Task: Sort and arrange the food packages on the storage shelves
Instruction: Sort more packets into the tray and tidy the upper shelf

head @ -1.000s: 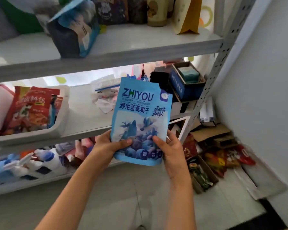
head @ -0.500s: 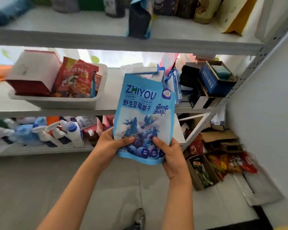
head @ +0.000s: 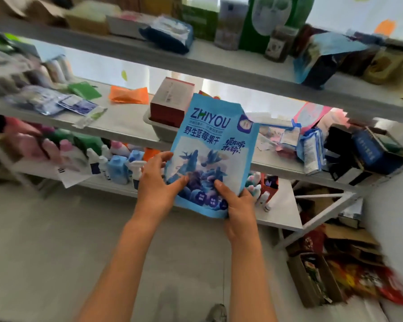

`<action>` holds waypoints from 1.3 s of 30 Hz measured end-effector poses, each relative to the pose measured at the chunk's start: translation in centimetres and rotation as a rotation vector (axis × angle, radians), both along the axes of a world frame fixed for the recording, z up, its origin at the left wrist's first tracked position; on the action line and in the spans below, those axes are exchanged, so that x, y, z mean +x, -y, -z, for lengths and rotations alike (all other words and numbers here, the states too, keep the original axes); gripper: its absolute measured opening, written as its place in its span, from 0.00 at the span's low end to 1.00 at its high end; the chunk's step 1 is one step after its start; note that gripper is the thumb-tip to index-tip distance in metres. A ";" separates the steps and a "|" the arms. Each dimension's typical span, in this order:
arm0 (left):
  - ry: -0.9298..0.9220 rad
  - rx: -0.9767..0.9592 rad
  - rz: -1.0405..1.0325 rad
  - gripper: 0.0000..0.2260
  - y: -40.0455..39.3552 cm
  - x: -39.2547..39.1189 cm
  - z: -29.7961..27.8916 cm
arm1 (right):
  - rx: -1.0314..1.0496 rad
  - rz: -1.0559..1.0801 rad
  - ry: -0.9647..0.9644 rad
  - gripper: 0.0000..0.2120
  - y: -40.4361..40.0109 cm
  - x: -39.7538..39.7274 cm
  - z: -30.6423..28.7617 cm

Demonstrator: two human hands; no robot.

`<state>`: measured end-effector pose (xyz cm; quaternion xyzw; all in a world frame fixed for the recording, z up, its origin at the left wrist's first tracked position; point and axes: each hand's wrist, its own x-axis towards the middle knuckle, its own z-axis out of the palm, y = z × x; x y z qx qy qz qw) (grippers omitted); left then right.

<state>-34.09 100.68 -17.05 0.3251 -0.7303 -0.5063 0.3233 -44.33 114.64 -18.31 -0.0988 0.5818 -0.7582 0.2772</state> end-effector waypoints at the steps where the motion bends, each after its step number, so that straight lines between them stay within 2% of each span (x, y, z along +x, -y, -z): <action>1: -0.001 -0.035 -0.024 0.26 0.6 1.1 -0.7 | 0.004 -0.011 -0.003 0.20 0.8 0.8 -0.6; 5: 0.026 -0.219 -0.127 0.22 2.3 4.1 -2.2 | 0.038 -0.041 -0.066 0.22 2.8 3.0 -2.2; 8: -0.040 -0.087 -0.033 0.21 1.9 5.3 -3.0 | 0.078 -0.021 -0.126 0.29 3.6 4.8 -2.5; 11: -0.088 0.008 0.078 0.23 1.3 5.6 -3.2 | 0.092 -0.031 -0.161 0.24 4.0 6.2 -2.8; 14: -0.094 0.053 0.100 0.23 1.0 6.1 -3.7 | 0.097 -0.041 -0.174 0.17 4.2 7.1 -3.7; 17: -0.157 0.086 0.151 0.21 1.1 6.8 -4.7 | 0.023 -0.059 -0.161 0.15 4.2 7.4 -4.8; 22: -0.163 0.120 0.174 0.21 1.4 7.8 -5.7 | -0.024 -0.170 -0.130 0.22 4.6 8.4 -6.0; 25: -0.140 0.120 0.171 0.26 1.1 8.1 -5.8 | -0.029 -0.197 -0.082 0.23 5.6 9.0 -6.0; 28: -0.163 0.190 0.188 0.39 0.7 8.4 -5.9 | -0.051 -0.233 -0.054 0.27 6.5 9.9 -6.0; 31: -0.171 0.288 0.145 0.49 0.7 8.7 -5.6 | -0.025 -0.270 -0.096 0.33 6.7 10.1 -5.5; 33: -0.170 0.319 0.120 0.51 0.9 9.0 -5.2 | -0.032 -0.271 -0.118 0.38 6.6 10.1 -5.3; 34: -0.178 0.338 0.113 0.49 0.9 9.2 -5.1 | -0.034 -0.269 -0.133 0.39 6.5 10.2 -5.4; 36: -0.228 0.386 0.092 0.36 1.2 9.4 -4.4 | -0.039 -0.252 -0.146 0.39 6.3 10.4 -5.4; 39: -0.307 0.462 0.053 0.21 1.8 9.7 -3.6 | 0.013 -0.208 -0.237 0.28 5.5 10.2 -5.8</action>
